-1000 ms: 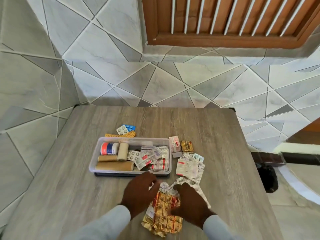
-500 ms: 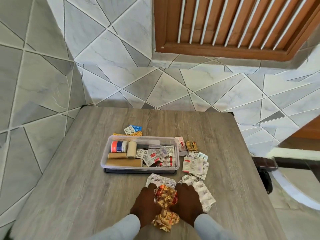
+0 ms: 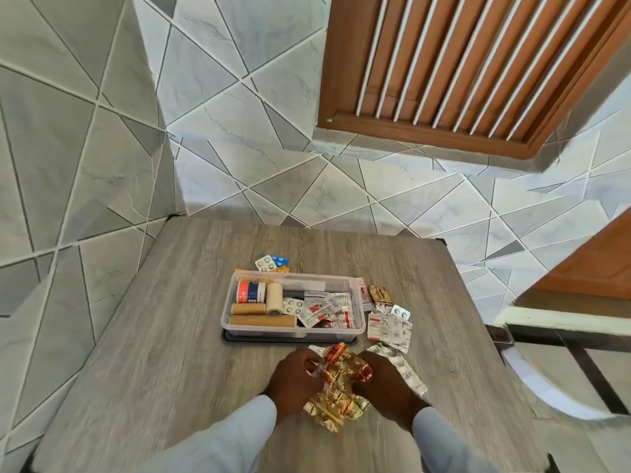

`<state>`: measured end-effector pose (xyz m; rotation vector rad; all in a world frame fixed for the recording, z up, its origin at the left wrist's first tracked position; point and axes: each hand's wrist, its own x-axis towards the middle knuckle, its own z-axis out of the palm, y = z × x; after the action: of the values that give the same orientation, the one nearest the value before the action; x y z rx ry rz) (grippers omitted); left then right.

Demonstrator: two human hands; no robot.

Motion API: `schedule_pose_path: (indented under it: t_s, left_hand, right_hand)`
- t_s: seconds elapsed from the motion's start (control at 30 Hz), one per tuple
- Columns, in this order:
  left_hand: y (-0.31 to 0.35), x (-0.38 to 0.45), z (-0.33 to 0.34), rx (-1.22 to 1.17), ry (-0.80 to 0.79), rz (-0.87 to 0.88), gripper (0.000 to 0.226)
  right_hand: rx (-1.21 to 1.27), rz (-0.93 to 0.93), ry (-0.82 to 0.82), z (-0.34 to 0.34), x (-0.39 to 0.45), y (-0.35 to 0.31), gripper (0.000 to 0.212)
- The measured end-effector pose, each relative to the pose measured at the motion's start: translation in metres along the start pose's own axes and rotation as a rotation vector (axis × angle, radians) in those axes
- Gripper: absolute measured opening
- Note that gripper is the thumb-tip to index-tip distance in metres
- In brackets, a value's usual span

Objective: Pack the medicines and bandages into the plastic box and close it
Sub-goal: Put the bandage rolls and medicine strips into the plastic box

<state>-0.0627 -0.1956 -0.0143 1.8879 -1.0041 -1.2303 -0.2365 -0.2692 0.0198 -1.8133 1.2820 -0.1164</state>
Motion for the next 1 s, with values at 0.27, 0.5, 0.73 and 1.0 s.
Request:
schedule_pose_path:
  t_s: [0.27,0.5,0.73,1.0]
  left_hand:
    - [0.037,0.013,-0.038,-0.178,0.207,0.076,0.039]
    - [0.052,0.03,-0.049,-0.494,0.256,-0.041,0.039]
    - [0.067,0.078,-0.055,-0.324,0.356,-0.113,0.043]
    - [0.06,0.12,-0.055,-0.033,0.274,-0.118,0.039]
  right_hand:
    - [0.411,-0.022,0.062,-0.028,0.014,-0.032,0.02]
    - [0.949,0.152,-0.046,-0.025,0.064,-0.046,0.02]
    - [0.491,0.226,0.027,-0.027,0.118,-0.046,0.052]
    - [-0.496,-0.052,0.231,-0.027,0.137,-0.044,0.069]
